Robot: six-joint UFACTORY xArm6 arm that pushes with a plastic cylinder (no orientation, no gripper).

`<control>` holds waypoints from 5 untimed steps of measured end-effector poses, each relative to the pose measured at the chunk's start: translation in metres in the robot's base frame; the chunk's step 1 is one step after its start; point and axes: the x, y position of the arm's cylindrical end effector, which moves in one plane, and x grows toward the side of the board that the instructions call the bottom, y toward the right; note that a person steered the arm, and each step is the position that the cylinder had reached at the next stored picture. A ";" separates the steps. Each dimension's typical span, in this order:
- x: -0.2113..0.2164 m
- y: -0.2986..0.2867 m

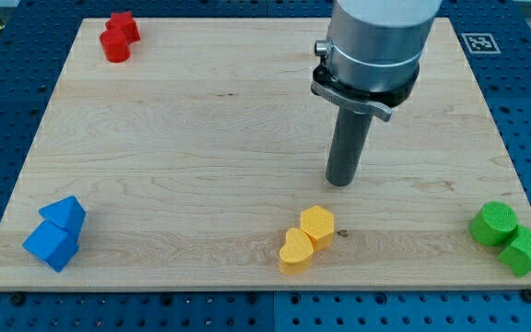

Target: Place the arm in between the blue triangle and yellow hexagon

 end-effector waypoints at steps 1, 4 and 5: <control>-0.003 -0.009; -0.005 -0.077; -0.005 -0.097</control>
